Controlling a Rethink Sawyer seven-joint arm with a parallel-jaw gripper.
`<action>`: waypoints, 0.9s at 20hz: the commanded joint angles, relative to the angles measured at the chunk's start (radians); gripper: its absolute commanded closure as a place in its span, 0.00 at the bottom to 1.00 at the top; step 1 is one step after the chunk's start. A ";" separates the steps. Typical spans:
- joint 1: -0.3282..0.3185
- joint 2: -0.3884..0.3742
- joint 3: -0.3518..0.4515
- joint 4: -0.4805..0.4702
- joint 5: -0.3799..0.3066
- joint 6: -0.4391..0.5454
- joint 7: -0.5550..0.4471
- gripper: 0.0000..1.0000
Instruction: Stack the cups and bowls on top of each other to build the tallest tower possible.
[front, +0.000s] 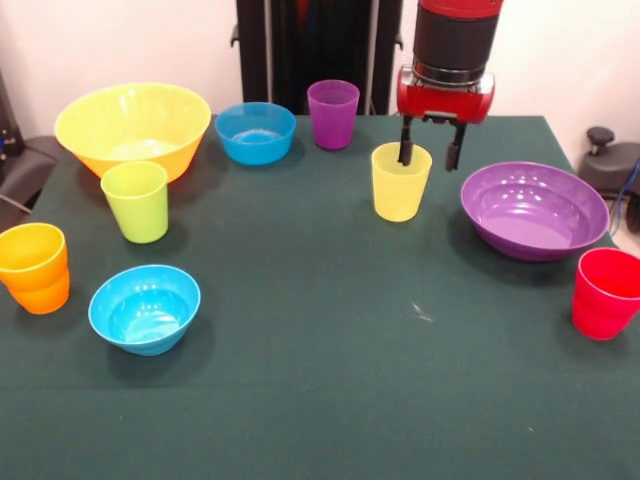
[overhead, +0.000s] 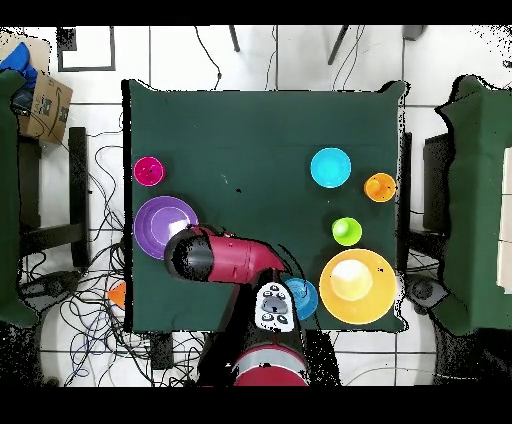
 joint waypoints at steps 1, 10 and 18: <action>0.003 0.077 0.091 0.038 -0.013 -0.068 0.145 0.00; -0.020 0.108 0.098 0.039 -0.018 -0.047 0.125 0.00; -0.053 0.112 0.127 0.070 -0.027 -0.053 0.114 0.00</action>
